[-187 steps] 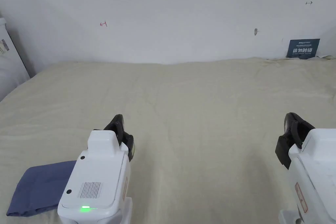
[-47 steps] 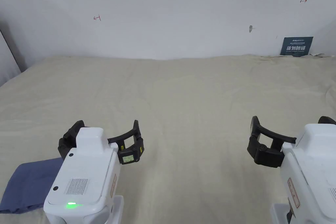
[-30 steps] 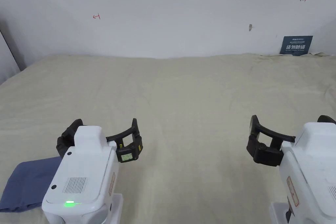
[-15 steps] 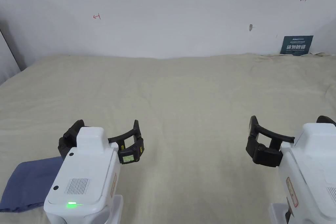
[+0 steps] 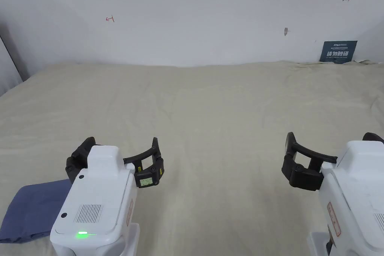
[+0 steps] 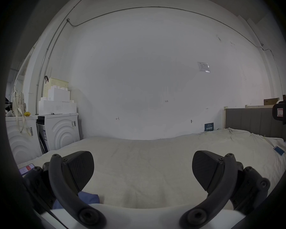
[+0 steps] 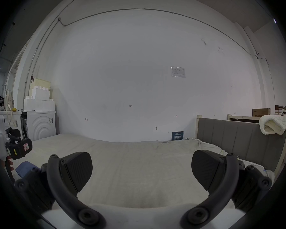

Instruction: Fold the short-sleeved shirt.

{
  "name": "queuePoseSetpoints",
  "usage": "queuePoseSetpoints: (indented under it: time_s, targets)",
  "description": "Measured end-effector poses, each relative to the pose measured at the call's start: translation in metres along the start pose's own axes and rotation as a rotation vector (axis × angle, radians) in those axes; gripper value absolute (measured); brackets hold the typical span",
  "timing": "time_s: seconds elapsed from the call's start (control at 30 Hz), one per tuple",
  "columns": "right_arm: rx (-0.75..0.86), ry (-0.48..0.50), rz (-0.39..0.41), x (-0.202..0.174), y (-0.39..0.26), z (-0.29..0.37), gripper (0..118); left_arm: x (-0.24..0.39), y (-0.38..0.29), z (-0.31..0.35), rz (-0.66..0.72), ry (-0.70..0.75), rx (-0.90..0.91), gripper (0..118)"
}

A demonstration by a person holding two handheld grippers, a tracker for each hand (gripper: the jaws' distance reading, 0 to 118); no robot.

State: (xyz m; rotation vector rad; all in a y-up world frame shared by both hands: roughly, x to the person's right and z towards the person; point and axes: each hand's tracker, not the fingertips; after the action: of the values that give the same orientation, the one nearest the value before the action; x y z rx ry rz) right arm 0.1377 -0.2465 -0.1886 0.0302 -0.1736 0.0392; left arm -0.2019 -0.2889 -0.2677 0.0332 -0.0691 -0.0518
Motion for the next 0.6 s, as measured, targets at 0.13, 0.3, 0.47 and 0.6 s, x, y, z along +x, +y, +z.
queuePoseSetpoints:
  time_s: [0.13,0.3,0.47,0.6]
  targets:
    - [-0.014,-0.003,-0.013,0.001,-0.001,-0.001,118,0.000,0.000,0.000,-0.005,-0.004,-0.004,118]
    - [-0.248,-0.027,-0.149,0.002,0.006,-0.013,118,-0.001,-0.002,0.003,-0.004,-0.013,-0.021,118]
    - [-0.490,-0.174,-0.218,-0.002,0.006,-0.024,118,-0.004,-0.002,0.006,0.015,-0.022,-0.040,118]
    - [-0.659,-0.220,-0.319,0.004,0.001,-0.032,117,-0.009,-0.001,0.008,0.034,-0.019,-0.042,118]
